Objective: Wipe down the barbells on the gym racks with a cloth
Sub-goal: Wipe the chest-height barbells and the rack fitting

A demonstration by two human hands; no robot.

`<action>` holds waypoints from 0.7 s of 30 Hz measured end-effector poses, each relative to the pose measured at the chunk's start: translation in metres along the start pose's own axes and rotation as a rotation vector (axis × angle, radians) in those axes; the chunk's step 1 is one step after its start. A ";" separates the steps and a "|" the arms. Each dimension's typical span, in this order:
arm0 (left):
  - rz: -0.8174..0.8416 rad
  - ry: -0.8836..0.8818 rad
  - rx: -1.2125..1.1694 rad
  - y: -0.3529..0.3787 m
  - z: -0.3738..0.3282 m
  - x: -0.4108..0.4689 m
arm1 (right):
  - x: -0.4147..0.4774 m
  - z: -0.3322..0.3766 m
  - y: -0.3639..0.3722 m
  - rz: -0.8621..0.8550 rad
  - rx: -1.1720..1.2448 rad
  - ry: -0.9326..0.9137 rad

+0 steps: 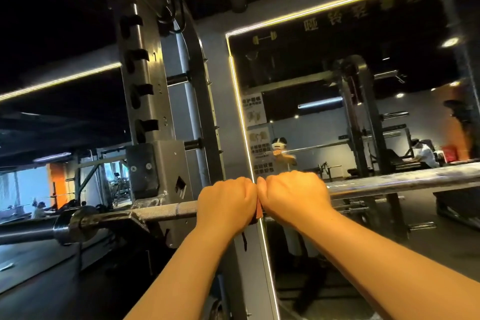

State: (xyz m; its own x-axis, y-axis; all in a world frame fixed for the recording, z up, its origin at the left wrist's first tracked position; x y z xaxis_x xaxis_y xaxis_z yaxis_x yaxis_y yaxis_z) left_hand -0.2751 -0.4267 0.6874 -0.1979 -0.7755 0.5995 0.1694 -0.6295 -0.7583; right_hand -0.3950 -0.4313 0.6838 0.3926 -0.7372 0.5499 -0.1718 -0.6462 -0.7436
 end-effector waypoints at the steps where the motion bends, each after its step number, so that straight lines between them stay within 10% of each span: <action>1: -0.076 -0.001 -0.019 0.002 -0.003 -0.004 | 0.000 0.000 0.001 -0.014 -0.001 0.001; 6: -0.424 0.049 -0.281 0.035 -0.002 -0.043 | -0.001 0.000 -0.001 -0.039 0.011 -0.014; 16: 0.002 0.046 0.039 -0.001 0.014 -0.005 | 0.000 0.003 -0.002 -0.029 -0.054 0.013; 21: -0.373 -0.049 -0.180 0.020 0.013 -0.023 | -0.001 0.004 -0.003 -0.057 -0.005 0.032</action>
State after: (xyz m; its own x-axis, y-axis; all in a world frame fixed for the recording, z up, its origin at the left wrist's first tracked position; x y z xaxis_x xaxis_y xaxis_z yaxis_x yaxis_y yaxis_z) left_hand -0.2550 -0.4222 0.6614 -0.1670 -0.4999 0.8498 -0.0777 -0.8526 -0.5168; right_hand -0.3913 -0.4279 0.6841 0.3726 -0.7049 0.6036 -0.1546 -0.6885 -0.7086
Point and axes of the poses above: each hand's wrist, its own x-axis towards the middle knuckle, its own y-axis out of the palm, z = x × y, the point moved 4 cm from there along x, towards the middle knuckle, and after that the axes turned 4 degrees about z, right-handed, at the moved point
